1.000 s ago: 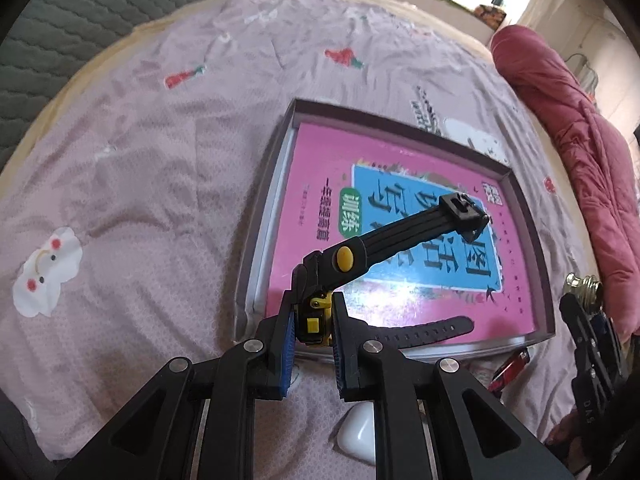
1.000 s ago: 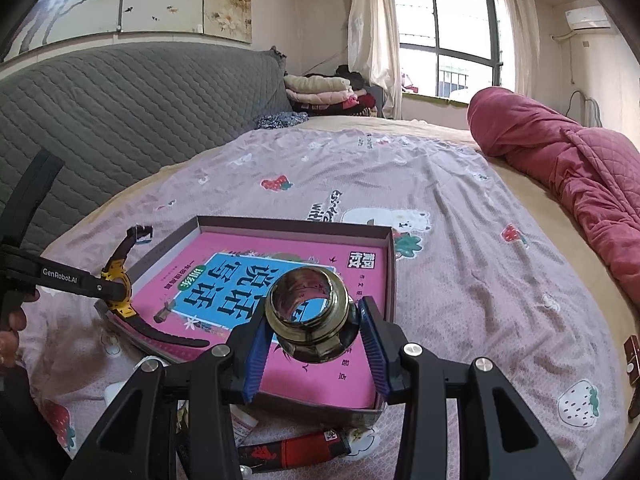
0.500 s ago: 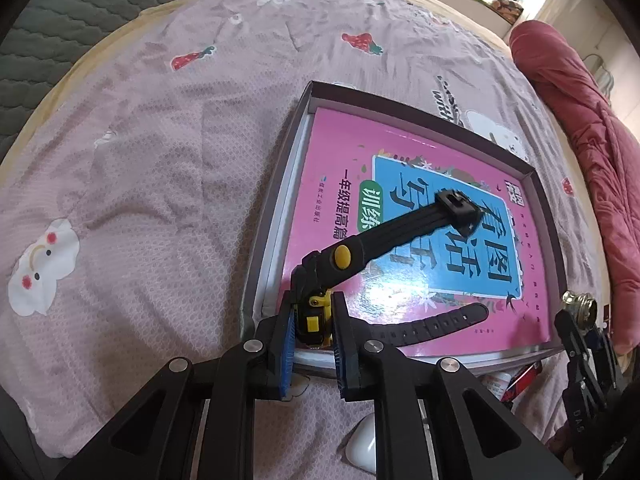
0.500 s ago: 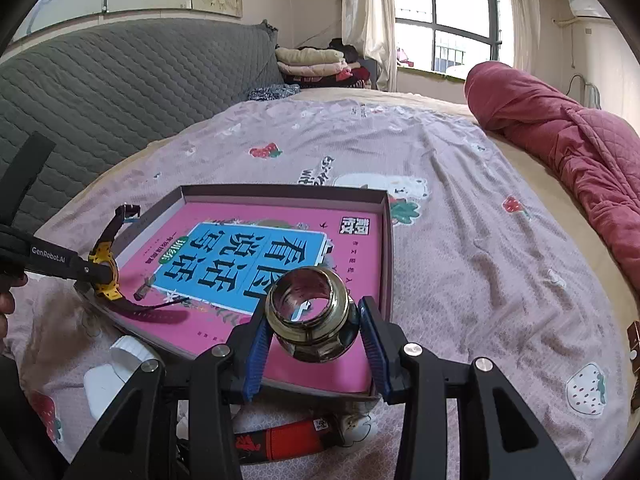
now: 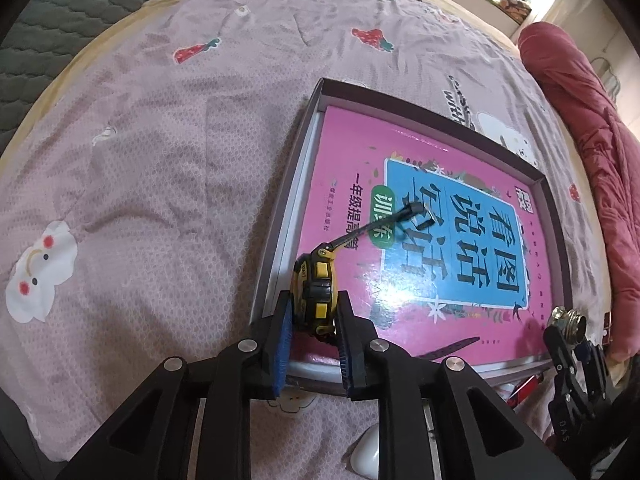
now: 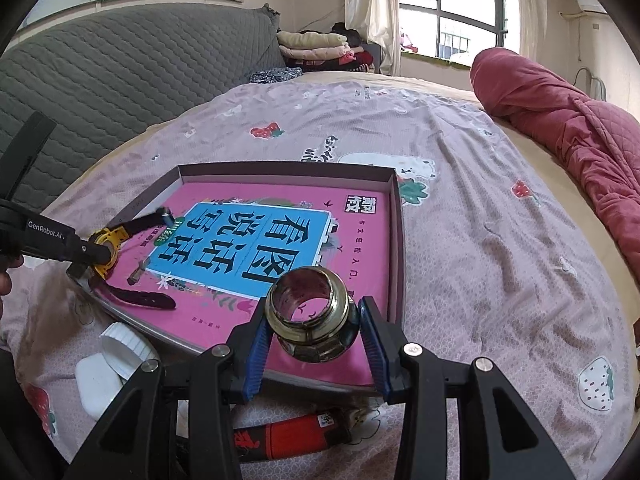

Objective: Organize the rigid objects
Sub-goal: 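Lower the watch into the tray and open the left gripper while the right gripper releases the fitting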

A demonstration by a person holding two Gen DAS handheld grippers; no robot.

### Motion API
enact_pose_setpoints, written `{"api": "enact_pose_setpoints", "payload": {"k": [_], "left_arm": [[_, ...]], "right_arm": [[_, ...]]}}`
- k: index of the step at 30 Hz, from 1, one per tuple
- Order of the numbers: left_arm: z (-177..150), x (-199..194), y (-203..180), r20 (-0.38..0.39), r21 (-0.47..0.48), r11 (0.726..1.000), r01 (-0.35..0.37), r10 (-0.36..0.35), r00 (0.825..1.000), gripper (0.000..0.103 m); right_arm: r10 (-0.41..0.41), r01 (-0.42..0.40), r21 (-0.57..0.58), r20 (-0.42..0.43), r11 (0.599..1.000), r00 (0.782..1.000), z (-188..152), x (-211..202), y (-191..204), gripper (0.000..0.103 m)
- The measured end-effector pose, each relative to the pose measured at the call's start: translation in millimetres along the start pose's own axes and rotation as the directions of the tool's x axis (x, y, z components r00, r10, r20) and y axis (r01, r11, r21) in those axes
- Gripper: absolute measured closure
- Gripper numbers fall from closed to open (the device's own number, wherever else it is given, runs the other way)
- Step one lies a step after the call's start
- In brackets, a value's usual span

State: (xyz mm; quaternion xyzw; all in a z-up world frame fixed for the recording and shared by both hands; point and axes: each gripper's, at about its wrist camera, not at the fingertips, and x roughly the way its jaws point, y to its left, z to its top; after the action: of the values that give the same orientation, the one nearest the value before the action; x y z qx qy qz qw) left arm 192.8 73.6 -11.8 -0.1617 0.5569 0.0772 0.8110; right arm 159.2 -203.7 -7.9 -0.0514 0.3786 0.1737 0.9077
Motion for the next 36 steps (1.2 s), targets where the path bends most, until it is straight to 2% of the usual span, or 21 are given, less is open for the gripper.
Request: {"api": "enact_pose_setpoints", "payload": {"k": [7,11,22,36], "left_arm": [[-2.0,-2.4,3.7,0.023,-0.010,1.000,0.014,-0.014,1.000,0.082],[-1.9,-7.0,5.0,0.063,-0.008,1.000,0.030,-0.030,0.998,0.081],[-1.8,-18.8,7.6,0.134,-0.010,0.998,0.058,-0.056,0.989,0.074],[-25.9,-34.5,-1.3,0.202,0.033,0.996,0.083,-0.088,0.975,0.070]], "right_arm": [[-0.005,0.005,0.010,-0.008,1.000,1.000,0.5,4.6,-1.8,0.060],[-0.007,0.007,0.007,-0.007,1.000,1.000,0.5,5.9,-1.2,0.060],[-0.002,0.002,0.013,-0.012,1.000,1.000,-0.4,8.6,-0.9,0.060],[-0.001,0.001,0.037,0.002,0.999,1.000,0.9,4.9,-5.9,0.058]]}}
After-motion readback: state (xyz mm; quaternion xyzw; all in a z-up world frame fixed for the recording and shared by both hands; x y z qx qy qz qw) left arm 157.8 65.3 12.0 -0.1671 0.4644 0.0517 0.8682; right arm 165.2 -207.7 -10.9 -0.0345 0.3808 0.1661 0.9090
